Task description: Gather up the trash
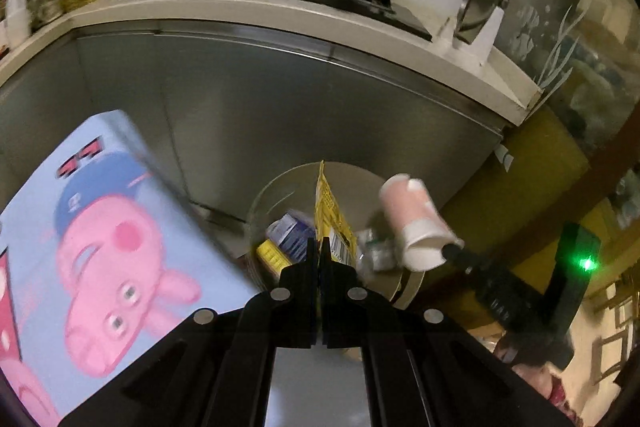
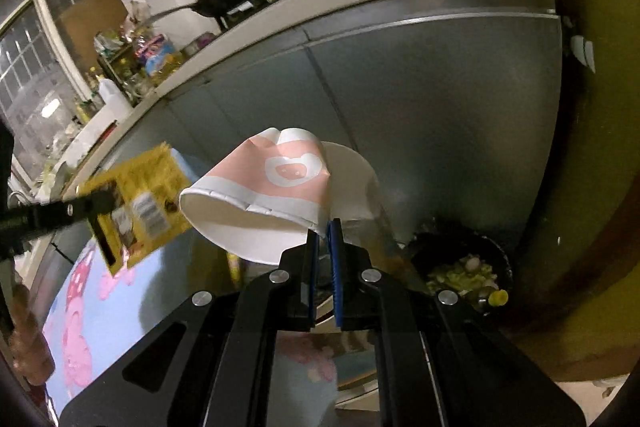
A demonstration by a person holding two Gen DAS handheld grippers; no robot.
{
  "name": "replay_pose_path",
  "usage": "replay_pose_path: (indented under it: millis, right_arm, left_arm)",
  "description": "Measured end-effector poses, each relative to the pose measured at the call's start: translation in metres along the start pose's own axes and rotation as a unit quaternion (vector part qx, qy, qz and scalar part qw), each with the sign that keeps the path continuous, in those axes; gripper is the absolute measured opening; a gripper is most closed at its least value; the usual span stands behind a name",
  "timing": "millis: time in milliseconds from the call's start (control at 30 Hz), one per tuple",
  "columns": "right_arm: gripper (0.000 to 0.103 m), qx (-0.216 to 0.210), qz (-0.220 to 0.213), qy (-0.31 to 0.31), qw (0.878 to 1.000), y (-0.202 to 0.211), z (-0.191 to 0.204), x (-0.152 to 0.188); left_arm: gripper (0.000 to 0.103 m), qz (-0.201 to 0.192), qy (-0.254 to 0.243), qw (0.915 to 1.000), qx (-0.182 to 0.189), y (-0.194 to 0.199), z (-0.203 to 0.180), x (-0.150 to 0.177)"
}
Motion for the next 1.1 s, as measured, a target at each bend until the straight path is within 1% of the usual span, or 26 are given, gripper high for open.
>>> replay_pose_path:
  millis: [67, 200, 233, 267, 300, 333, 367, 400, 433, 467, 500, 600, 800, 900, 967, 1100]
  right_arm:
    - [0.005, 0.006, 0.007, 0.012, 1.000, -0.010, -0.002, 0.000]
    - [0.006, 0.005, 0.019, 0.038, 0.999, -0.021, 0.005, 0.003]
    - [0.008, 0.006, 0.020, 0.045, 0.999, -0.024, 0.006, 0.004]
    - [0.008, 0.006, 0.025, 0.056, 0.998, -0.028, 0.009, 0.005]
    - [0.010, 0.008, 0.031, 0.063, 0.997, -0.033, 0.012, 0.005]
    - [0.017, 0.014, 0.035, 0.068, 0.997, -0.038, 0.017, 0.005]
    - [0.025, 0.018, 0.038, 0.072, 0.997, -0.042, 0.018, 0.005]
    - [0.042, 0.019, 0.038, 0.072, 0.996, -0.043, 0.019, 0.005]
    - [0.057, 0.021, 0.032, 0.072, 0.997, -0.042, 0.019, 0.005]
    - [0.059, 0.022, 0.024, 0.072, 0.997, -0.040, 0.020, 0.005]
    - [0.059, 0.023, 0.015, 0.072, 0.997, -0.036, 0.020, 0.005]
    - [0.059, 0.020, 0.008, 0.065, 0.998, -0.028, 0.023, 0.006]
    - [0.059, -0.003, -0.005, 0.033, 0.999, -0.001, 0.020, 0.015]
    - [0.059, -0.017, -0.008, 0.016, 1.000, 0.014, 0.022, 0.021]
    - [0.062, -0.028, -0.012, -0.006, 1.000, 0.028, 0.024, 0.028]
    - [0.067, -0.056, -0.011, -0.044, 0.997, 0.047, 0.032, 0.041]
  left_arm:
    - [0.001, 0.011, -0.003, 0.9999, -0.001, -0.020, -0.005, -0.010]
    - [0.002, 0.034, -0.005, 0.9994, -0.004, -0.051, -0.009, -0.022]
    - [0.002, 0.040, -0.006, 0.9991, -0.006, -0.058, -0.009, -0.024]
    - [0.009, 0.049, -0.007, 0.9987, -0.013, -0.068, -0.009, -0.025]
    - [0.037, 0.055, -0.006, 0.9983, -0.019, -0.073, -0.007, -0.025]
    - [0.070, 0.060, -0.003, 0.9978, -0.029, -0.079, -0.005, -0.026]
    - [0.080, 0.056, -0.001, 0.9975, -0.042, -0.081, -0.003, -0.026]
    - [0.081, 0.048, -0.002, 0.9977, -0.049, -0.081, -0.002, -0.026]
    - [0.081, 0.045, -0.003, 0.9977, -0.050, -0.079, -0.001, -0.026]
    - [0.081, 0.047, -0.003, 0.9977, -0.048, -0.079, -0.001, -0.026]
    - [0.081, 0.045, -0.001, 0.9978, -0.048, -0.075, 0.000, -0.025]
    - [0.081, 0.030, 0.002, 0.9983, -0.051, -0.060, 0.002, -0.023]
    - [0.081, -0.006, 0.006, 0.9976, -0.069, -0.021, 0.006, -0.009]
    - [0.082, -0.028, 0.004, 0.9954, -0.092, 0.003, 0.007, 0.008]
    - [0.082, -0.043, 0.004, 0.9923, -0.116, 0.021, 0.011, 0.021]
    - [0.087, -0.066, 0.000, 0.9847, -0.161, 0.054, 0.015, 0.046]
Point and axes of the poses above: each gripper's, at about its wrist camera, not at the fingertips, and y roughly against the way its jaws point, z to its left, x to its underside, the point moved 3 cm from there along -y, roughly the way its jaws point, and after that the axes turned 8 degrees about x, right-handed, at the moved point
